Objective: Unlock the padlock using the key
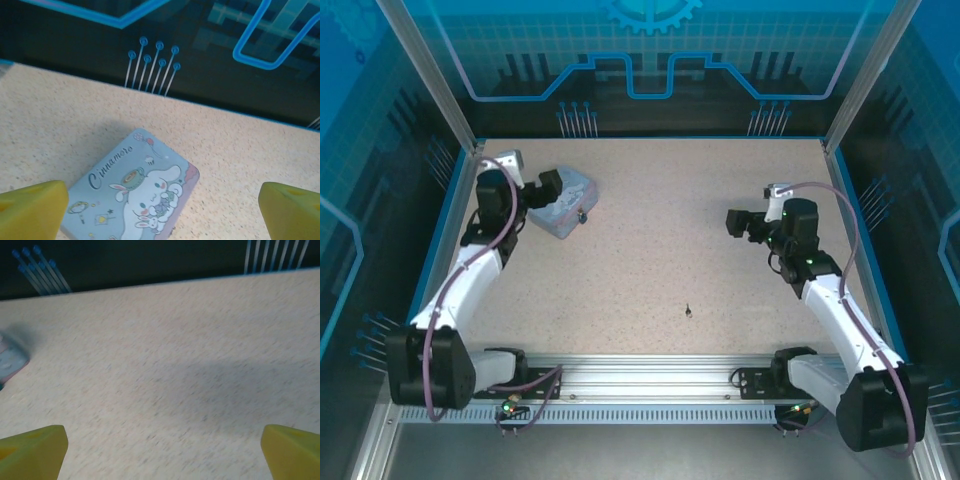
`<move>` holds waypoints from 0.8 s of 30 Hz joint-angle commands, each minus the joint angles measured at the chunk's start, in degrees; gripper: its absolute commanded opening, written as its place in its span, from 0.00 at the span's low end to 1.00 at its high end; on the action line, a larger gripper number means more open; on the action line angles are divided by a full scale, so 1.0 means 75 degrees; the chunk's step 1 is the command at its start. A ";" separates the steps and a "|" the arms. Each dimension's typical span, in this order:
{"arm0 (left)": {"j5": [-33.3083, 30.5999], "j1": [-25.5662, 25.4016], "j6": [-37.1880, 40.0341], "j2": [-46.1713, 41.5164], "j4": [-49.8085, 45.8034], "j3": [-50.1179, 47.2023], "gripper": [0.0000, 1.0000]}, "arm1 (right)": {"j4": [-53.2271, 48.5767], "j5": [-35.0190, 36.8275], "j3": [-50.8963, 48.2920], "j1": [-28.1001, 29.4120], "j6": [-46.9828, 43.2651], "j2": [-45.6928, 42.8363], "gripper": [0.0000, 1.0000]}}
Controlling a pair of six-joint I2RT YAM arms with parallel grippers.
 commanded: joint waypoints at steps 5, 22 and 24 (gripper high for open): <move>0.0534 -0.0751 -0.0295 0.1729 -0.2248 0.1563 0.99 | -0.2243 0.0457 0.0918 0.0892 0.0630 0.0589 1.00; 0.0121 -0.1396 0.0132 0.5544 -0.3871 0.5247 0.99 | -0.2262 0.0985 0.0828 0.1328 0.0527 0.0810 1.00; 0.0164 -0.1430 0.0166 0.5715 -0.3893 0.5400 0.99 | -0.2285 0.1019 0.0814 0.1332 0.0505 0.0816 1.00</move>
